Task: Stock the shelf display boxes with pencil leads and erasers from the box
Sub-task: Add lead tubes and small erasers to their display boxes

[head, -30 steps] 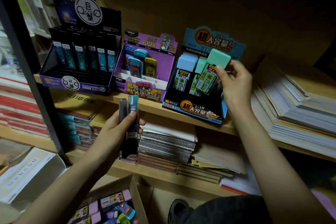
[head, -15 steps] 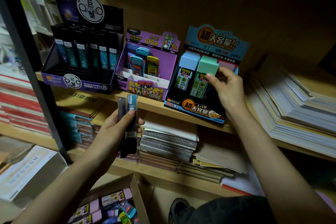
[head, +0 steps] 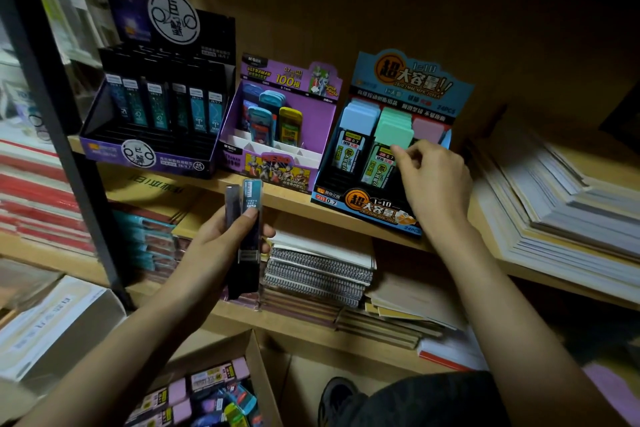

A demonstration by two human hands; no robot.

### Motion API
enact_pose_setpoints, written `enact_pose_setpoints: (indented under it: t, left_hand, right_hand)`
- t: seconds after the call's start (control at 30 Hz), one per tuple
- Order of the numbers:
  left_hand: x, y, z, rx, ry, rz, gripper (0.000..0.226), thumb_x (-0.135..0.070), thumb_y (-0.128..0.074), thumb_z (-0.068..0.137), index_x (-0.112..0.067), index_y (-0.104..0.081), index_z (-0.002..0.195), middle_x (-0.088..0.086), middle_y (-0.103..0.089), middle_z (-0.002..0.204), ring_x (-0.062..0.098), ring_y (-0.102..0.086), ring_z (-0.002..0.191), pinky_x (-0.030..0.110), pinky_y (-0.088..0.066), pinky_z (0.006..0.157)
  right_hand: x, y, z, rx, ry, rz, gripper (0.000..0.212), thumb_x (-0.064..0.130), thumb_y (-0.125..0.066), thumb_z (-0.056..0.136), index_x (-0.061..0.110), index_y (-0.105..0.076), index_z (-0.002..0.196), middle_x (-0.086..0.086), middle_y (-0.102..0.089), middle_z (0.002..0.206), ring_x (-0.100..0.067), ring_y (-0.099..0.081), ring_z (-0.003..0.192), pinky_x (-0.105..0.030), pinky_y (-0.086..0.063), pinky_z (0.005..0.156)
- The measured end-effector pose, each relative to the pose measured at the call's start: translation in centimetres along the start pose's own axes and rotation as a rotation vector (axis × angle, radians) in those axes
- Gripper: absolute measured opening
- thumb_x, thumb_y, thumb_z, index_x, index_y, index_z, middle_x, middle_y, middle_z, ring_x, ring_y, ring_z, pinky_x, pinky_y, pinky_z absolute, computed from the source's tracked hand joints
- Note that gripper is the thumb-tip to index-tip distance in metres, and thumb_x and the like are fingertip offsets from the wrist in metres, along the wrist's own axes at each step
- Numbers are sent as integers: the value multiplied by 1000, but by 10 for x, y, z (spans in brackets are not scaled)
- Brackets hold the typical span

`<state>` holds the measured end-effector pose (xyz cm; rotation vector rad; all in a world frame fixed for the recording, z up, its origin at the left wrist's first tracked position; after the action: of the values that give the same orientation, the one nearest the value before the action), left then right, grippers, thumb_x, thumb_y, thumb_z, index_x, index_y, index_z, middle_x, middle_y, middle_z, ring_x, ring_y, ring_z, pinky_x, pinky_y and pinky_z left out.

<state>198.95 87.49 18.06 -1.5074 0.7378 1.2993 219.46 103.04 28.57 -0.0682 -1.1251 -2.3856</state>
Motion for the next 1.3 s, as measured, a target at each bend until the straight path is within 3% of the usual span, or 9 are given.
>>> enact_pose_setpoints:
  t: [0.1,0.23,0.4,0.57,0.7,0.8,0.97,1.2,1.3]
  left_hand:
    - [-4,-1,-3,18,-22,16,17,-30,-46,92,-20,-57,100,-6,-68,73,6,-61,62,30,-47,65]
    - [-9,-7,-8,79,-35,7,24,-33,-49,84,-20,-57,103,-6,-67,72,6,-60,62,29,-46,68]
    - [-14,-6,-14,155,-62,3,24,-30,-49,85,-22,-59,105,-2,-65,75,8,-60,64,21,-51,63]
    - [-19,7,-17,144,-92,35,25,-31,-50,87,-25,-60,109,-1,-70,82,10,-66,75,21,-55,68]
    - [-13,23,-20,104,8,7,24,-37,-47,92,-25,-65,103,0,-73,91,16,-71,84,24,-56,65]
    - [-13,46,-19,-92,77,16,28,-37,-44,96,-18,-61,106,-2,-72,84,8,-68,68,19,-50,53]
    - [-27,82,-21,-266,101,-46,43,-57,-41,89,-19,-61,97,-9,-51,63,4,-42,51,21,-33,50]
    - [-37,103,-36,-326,70,67,16,-23,-45,97,-17,-59,98,9,-60,95,27,-58,91,38,-46,81]
    - [-42,109,-46,-284,16,113,17,-25,-49,93,-16,-59,103,9,-62,99,20,-64,86,29,-53,69]
  right_hand:
    - [25,10,-17,52,8,425,21,30,-55,94,14,-69,91,6,-65,78,1,-52,66,-4,-35,58]
    - [83,-8,-56,492,-43,879,12,29,-58,91,27,-65,81,9,-65,74,-4,-60,69,-16,-44,63]
    - [124,-26,-85,796,-169,1151,11,18,-62,90,9,-67,88,2,-60,64,-17,-55,56,-24,-49,58]
    - [136,-27,-85,761,-211,1178,12,12,-65,87,9,-67,75,0,-58,69,-4,-55,55,-13,-44,47]
    - [142,-30,-82,734,-245,1162,16,17,-64,87,17,-66,72,0,-64,76,-7,-58,69,-19,-44,54]
    - [141,-29,-73,700,-294,1216,20,17,-61,90,19,-63,71,-4,-69,90,-11,-59,79,-19,-46,56]
    - [153,-34,-71,756,-347,1317,13,15,-57,93,15,-60,80,2,-67,78,-8,-61,65,-21,-50,56]
    - [178,-44,-70,764,-301,1341,11,16,-61,90,17,-64,79,3,-71,80,-8,-62,69,-19,-50,54]
    - [187,-50,-71,822,-247,1300,14,21,-63,88,20,-67,75,3,-71,76,-10,-61,70,-21,-47,55]
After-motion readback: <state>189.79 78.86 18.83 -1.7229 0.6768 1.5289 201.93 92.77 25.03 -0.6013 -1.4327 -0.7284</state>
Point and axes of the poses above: each hand's wrist, its own z-axis towards the middle knuckle, its own y-axis out of the back of the hand, x = y × z, the point moved 5 cm from there along z, towards the middle knuckle
